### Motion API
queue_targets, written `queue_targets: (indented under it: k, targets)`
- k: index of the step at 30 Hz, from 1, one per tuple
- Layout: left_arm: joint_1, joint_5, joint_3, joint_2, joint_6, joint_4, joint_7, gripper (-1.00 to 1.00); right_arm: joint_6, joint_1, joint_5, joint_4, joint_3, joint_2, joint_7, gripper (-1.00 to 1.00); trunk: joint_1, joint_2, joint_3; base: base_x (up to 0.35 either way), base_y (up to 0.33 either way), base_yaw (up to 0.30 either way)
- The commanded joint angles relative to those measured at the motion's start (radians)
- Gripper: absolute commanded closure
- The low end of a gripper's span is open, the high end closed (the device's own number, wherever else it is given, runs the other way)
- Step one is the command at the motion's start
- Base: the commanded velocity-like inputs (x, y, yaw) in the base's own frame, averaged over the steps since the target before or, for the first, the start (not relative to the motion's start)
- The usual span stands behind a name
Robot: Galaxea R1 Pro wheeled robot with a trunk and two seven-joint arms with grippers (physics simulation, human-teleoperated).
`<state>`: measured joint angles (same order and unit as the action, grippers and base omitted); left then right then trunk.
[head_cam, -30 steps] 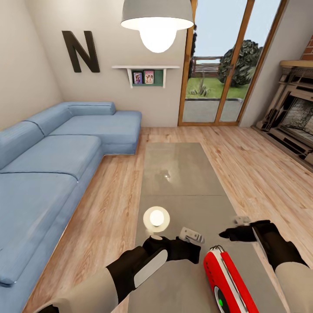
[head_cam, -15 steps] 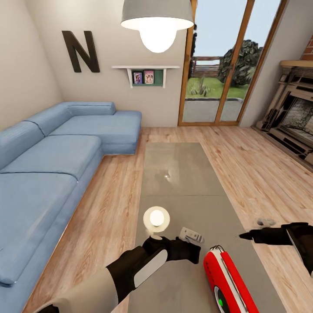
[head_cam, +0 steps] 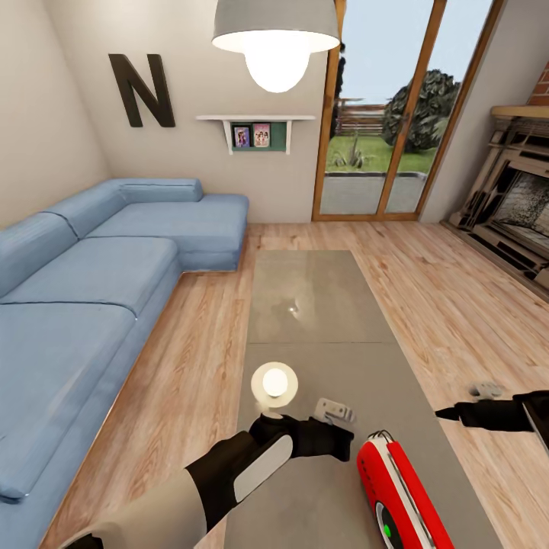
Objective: Turn on the radio receiver that's on the table in the living room.
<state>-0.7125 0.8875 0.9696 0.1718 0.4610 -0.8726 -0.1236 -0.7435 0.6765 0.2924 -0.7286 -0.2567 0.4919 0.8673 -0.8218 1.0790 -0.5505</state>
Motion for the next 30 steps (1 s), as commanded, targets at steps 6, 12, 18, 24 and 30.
queue_targets:
  k: [6,12,18,24,30]
  targets:
    - [0.0,-0.001,0.001,0.001,-0.003,0.001,0.006,1.0,0.002,0.0,0.003,0.001,-0.083,0.002,-0.007,-1.0,0.0,0.0,0.007,0.0,0.0,0.0]
    - [0.0,0.0,0.0,0.0,-0.004,0.001,0.007,1.0,0.003,0.0,0.005,0.009,-0.091,0.001,-0.014,-1.0,0.0,0.0,0.017,0.0,0.0,0.0]
    - [0.0,0.034,-0.001,0.0,-0.028,0.016,0.004,1.0,0.009,0.0,0.005,0.044,-0.091,0.001,-0.014,-1.0,0.0,0.0,0.026,0.0,0.0,0.0]
    - [0.0,0.056,0.0,0.0,-0.058,0.046,0.0,1.0,0.01,0.0,0.018,0.077,-0.092,0.002,-0.014,-1.0,0.0,0.0,0.036,0.0,0.0,0.0]
    - [0.0,0.057,0.0,0.001,-0.058,0.056,0.002,1.0,0.01,0.0,0.031,0.083,-0.091,0.001,-0.014,-1.0,0.0,0.0,0.046,0.0,0.0,0.0]
